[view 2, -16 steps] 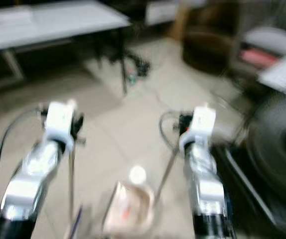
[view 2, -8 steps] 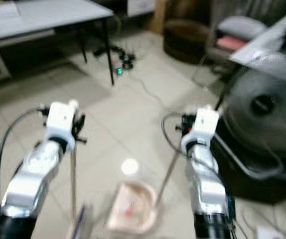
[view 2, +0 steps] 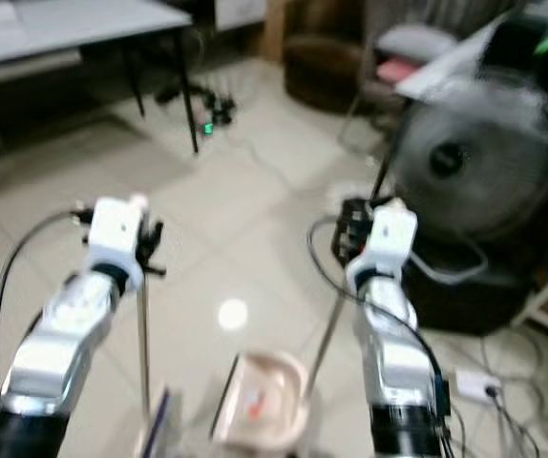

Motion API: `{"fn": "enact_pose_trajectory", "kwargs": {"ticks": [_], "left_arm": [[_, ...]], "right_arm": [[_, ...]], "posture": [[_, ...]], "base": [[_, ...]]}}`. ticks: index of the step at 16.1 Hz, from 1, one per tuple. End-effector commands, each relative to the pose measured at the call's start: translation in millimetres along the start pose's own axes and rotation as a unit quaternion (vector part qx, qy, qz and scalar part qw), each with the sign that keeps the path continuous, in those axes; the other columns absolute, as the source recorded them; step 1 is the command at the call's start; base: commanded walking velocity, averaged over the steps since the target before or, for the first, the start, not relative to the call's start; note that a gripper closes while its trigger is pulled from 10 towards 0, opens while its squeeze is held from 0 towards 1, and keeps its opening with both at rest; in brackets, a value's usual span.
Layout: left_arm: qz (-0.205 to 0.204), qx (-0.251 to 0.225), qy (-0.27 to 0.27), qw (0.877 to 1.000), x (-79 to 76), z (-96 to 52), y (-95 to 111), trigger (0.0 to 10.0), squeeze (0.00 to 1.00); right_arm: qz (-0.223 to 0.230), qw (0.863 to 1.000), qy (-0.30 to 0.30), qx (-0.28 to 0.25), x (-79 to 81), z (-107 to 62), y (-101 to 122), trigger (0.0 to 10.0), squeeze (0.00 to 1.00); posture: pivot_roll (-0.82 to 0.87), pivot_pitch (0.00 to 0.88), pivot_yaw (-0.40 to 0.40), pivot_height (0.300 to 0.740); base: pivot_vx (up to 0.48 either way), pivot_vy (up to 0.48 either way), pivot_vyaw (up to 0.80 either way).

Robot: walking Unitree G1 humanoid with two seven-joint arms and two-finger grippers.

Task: Sweep floor

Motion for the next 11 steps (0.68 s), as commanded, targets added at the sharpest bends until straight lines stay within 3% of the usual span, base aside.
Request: {"fn": "enact_pose_trajectory", "kwargs": {"ticks": [1,11], "left_arm": [[0.009,-0.017,-0.003,1.000,-1.6,1.1,8.3,10.0,0.00],[0.010,-0.019,-0.004,1.000,-2.8,2.5,8.4,10.0,0.00]], "right_arm": [[0.010,1.000,0.002,-0.018,0.6,2.0,9.2,10.0,0.00],[0.013,1.000,0.003,-0.019,0.7,3.8,10.4,10.0,0.00]], "posture": [[-0.04,0.000,-0.007,0.740],[-0.04,0.000,-0.010,0.740]], "base": [[-0.307,0.000,0.00],[-0.305,0.000,0.00]]}}
Point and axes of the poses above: a point about 5 cm out from each wrist's last joint towards the gripper, its own z axis pointing out of the wrist towards the gripper, its own y axis along the axis of the wrist's last joint, x = y × z, the point moved 1 cm from there along z, pointing out of the wrist towards the gripper, and after that the axes turned 9 degrees about -z, right-handed, at the moved point
